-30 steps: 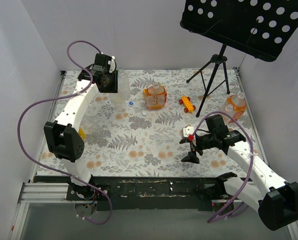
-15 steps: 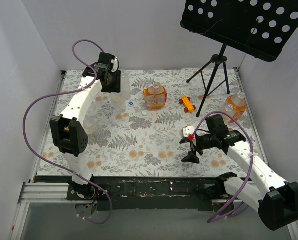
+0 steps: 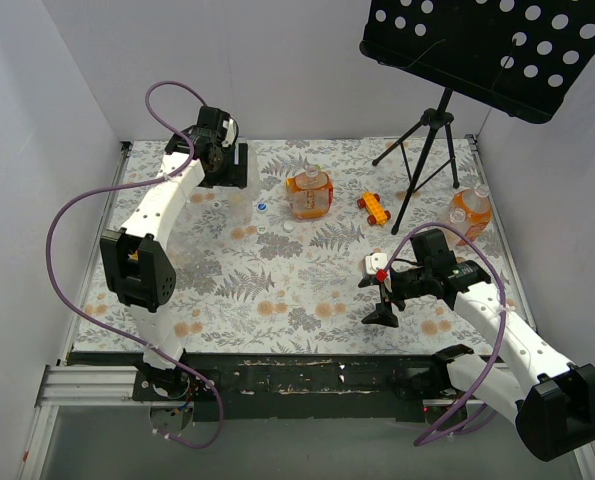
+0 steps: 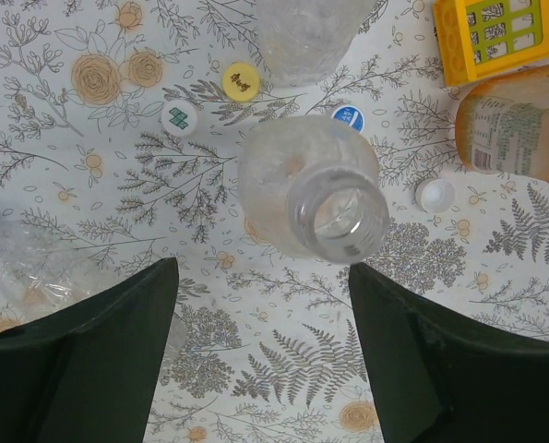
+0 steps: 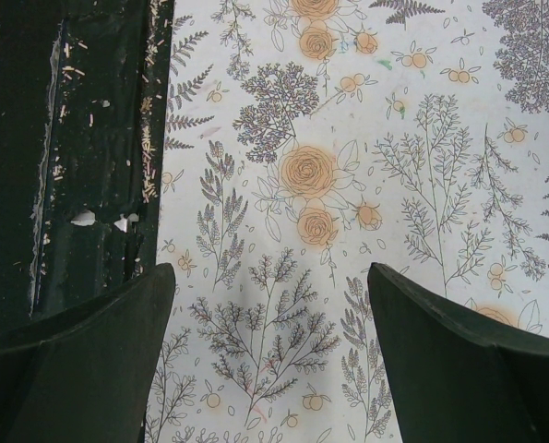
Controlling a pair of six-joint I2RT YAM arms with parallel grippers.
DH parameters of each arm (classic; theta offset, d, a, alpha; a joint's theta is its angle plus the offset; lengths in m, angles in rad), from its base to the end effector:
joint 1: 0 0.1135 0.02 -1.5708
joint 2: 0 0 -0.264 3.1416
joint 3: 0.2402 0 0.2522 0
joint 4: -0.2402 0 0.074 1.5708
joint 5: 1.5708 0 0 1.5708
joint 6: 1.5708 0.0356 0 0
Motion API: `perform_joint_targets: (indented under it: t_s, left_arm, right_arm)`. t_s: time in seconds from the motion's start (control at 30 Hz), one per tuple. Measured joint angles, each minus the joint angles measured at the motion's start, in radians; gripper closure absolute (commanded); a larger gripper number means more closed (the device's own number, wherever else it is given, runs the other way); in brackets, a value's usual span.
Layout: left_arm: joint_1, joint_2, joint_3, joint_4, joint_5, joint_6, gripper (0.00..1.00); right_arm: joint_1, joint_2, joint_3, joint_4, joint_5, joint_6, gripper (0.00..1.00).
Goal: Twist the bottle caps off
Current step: Place the plastic bottle at the center of the board.
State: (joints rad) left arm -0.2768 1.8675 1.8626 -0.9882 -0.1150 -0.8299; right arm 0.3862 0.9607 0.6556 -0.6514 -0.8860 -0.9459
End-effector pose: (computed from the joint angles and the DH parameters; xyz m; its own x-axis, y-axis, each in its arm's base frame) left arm 0.3880 -0.1060 0.3331 -0.6997 -0.5632 -0.4395 -0.4520 0.8255 -0.3381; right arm 0.1527 0.0919 0.2346 0.0858 -0.5189 -0.8505 -0.9953 -0.0052 -0.0972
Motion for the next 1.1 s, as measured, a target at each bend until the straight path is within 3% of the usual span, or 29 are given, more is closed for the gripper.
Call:
perform_joint_targets:
  t_s: [0.57, 1.1]
  left_arm:
    - [0.0, -0.078, -0.005, 0.006, -0.029, -0.001, 0.02]
    - [0.0, -0.276, -0.076, 0.064, -0.037, -0.004, 0.02]
  right_arm:
    - [0.0, 0.0, -0.013, 0.0, 0.001, -0.001, 0.07]
    - [0.0, 0.0, -0.013, 0.0, 0.002, -0.002, 0.07]
